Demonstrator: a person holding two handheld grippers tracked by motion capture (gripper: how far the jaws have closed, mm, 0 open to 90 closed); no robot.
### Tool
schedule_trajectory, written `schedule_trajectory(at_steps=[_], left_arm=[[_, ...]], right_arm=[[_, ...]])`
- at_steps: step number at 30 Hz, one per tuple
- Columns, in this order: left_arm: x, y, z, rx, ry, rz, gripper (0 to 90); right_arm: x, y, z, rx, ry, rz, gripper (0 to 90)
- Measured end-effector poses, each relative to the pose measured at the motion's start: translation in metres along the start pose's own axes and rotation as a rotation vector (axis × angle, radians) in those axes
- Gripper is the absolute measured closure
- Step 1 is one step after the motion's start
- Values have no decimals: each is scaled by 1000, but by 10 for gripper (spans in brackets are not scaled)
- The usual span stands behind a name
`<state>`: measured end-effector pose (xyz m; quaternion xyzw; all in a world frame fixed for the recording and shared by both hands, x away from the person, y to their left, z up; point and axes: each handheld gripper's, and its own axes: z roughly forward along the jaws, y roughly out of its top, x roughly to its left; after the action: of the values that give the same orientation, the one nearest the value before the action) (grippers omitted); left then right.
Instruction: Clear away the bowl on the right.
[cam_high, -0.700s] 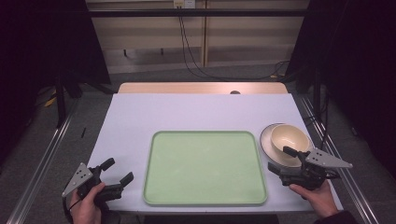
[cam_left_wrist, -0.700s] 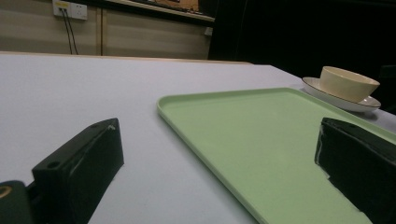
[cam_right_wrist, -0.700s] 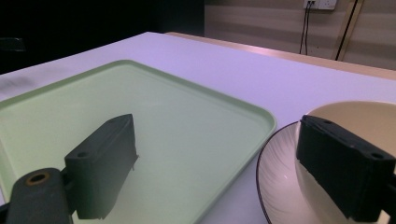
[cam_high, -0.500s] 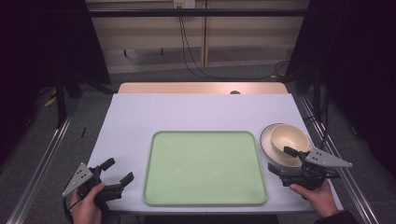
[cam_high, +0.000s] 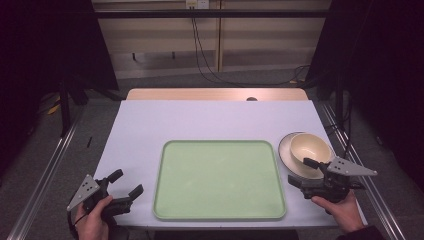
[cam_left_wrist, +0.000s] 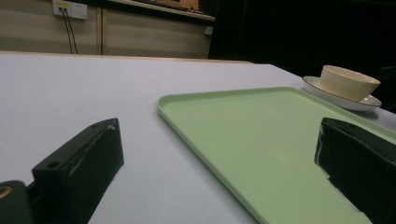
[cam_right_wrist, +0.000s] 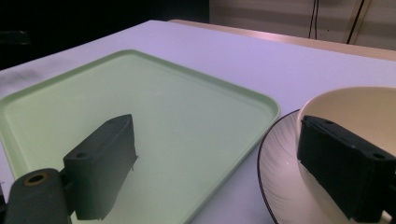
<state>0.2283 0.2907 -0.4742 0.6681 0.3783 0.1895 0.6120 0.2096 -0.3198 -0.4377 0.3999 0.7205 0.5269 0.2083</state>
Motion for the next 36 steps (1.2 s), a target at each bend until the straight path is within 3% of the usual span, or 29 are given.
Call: schedule_trajectory(at_steps=[5,11,26,36], left_arm=[[0,0,0,0,1,1,12],[0,0,0,1,-3,0,12],[0,0,0,-1,3,0,12],[0,0,0,3,1,5,12]], right_arm=[[-3,3,-6,-12,-1,21,125],[-6,6,-12,-37,-53,10,91],[-18,15,-22,-8,-81,10,131],[-35,20,-29,22,-91,20,182]])
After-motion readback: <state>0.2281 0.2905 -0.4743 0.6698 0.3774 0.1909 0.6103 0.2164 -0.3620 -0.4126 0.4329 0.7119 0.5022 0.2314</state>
